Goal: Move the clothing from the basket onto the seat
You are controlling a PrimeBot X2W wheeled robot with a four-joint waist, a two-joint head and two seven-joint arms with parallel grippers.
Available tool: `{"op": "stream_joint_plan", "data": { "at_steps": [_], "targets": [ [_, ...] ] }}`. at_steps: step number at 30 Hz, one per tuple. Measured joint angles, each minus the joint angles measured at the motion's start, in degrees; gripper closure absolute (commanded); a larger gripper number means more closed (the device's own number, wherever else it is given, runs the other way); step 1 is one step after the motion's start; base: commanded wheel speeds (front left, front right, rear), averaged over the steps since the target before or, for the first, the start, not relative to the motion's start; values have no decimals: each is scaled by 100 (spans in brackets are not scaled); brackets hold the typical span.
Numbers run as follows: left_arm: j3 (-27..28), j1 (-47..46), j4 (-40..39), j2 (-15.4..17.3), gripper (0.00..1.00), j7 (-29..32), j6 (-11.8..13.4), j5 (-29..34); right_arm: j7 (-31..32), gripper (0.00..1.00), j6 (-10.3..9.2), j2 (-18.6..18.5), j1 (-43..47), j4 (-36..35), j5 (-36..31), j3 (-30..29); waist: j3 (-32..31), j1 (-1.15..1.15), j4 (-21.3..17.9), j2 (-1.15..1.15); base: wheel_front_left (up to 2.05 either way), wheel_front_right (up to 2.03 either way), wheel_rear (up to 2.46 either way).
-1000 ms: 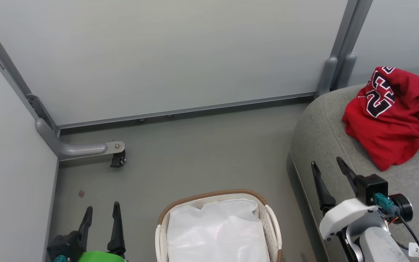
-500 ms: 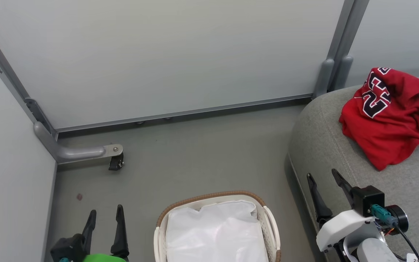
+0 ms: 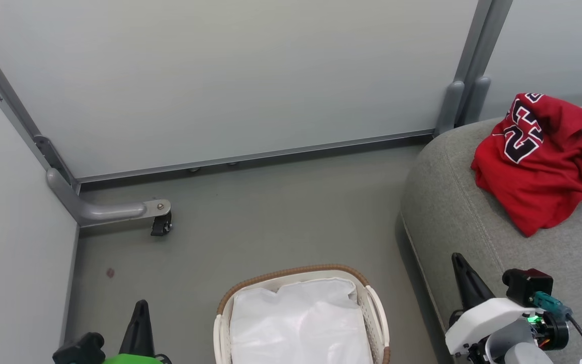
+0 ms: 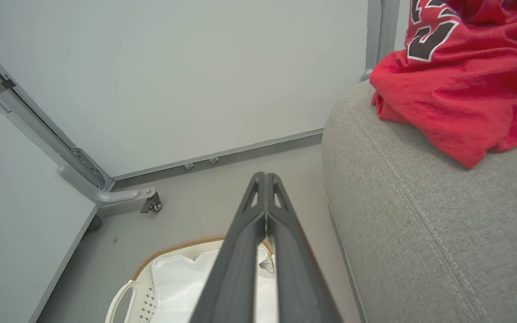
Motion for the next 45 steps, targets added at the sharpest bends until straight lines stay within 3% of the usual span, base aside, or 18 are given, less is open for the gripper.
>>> {"op": "stream_joint_plan", "data": {
  "at_steps": [20, 45],
  "targets": [
    [263, -184, -177, 0, 100, 480, -53, -1677, 465, 100, 0, -3, 11, -311, 1956, -219, 27, 0, -13, 0, 0, 0, 0],
    [527, -423, -345, 1, 100, 960, -108, -3261, 949, 100, -1, -12, 28, -593, 3841, -454, 59, 0, -29, 0, 0, 0, 0]
  ]
}}
